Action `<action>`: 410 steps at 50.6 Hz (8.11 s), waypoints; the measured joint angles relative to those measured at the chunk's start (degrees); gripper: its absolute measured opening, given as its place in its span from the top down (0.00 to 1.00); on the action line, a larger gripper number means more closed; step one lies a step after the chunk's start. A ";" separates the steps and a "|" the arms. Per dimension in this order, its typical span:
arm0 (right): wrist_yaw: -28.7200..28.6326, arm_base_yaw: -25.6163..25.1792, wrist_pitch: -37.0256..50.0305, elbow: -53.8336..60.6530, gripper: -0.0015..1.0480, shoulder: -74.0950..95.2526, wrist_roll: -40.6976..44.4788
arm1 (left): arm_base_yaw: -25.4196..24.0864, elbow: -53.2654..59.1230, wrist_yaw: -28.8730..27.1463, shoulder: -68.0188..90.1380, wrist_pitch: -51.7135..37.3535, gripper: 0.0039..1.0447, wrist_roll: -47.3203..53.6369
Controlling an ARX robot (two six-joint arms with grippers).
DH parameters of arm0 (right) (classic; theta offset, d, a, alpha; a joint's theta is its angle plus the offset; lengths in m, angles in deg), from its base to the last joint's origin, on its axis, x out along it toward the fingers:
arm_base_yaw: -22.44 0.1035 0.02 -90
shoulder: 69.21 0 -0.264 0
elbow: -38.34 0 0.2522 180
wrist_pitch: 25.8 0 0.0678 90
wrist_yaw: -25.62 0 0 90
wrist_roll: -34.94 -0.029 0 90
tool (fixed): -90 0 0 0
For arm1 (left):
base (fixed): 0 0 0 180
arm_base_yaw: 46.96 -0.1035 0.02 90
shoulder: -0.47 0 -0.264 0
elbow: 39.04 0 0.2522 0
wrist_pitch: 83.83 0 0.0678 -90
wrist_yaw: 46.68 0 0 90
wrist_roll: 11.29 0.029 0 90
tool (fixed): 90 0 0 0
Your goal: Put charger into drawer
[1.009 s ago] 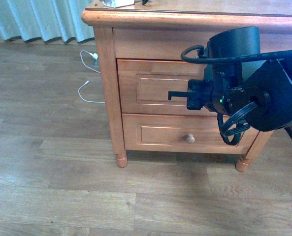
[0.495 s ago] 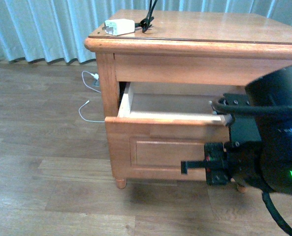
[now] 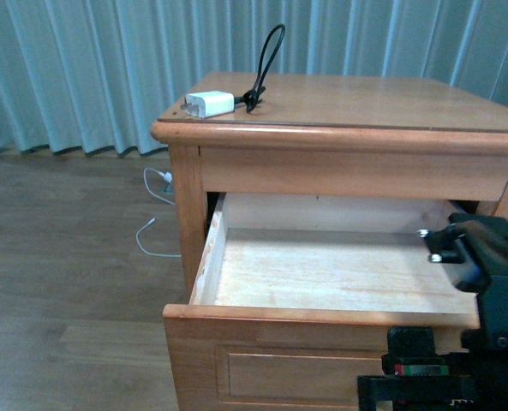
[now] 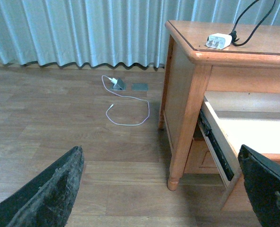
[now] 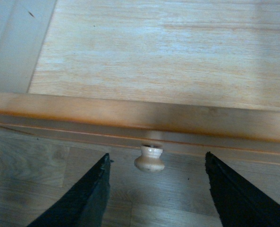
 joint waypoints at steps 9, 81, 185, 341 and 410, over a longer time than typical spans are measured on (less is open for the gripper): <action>-2.91 -3.48 -10.97 3.23 0.12 -17.20 -0.09 | 0.00 0.00 -0.02 0.00 0.00 0.05 0.00; -6.67 -24.46 -14.95 21.29 0.08 -77.44 18.51 | 2.45 -1.25 -8.13 1.62 3.37 0.05 -1.84; -6.64 -24.46 -14.95 21.29 0.08 -77.44 18.51 | 22.16 -87.08 -18.08 116.19 -9.42 0.62 4.24; -6.64 -24.46 -14.95 21.29 0.08 -77.46 18.51 | -0.13 -3.45 -0.04 2.78 0.74 0.96 -0.07; -13.03 -16.57 -29.53 10.75 0.08 -43.56 17.00 | -0.13 2.25 0.00 -2.60 -0.37 0.19 -0.02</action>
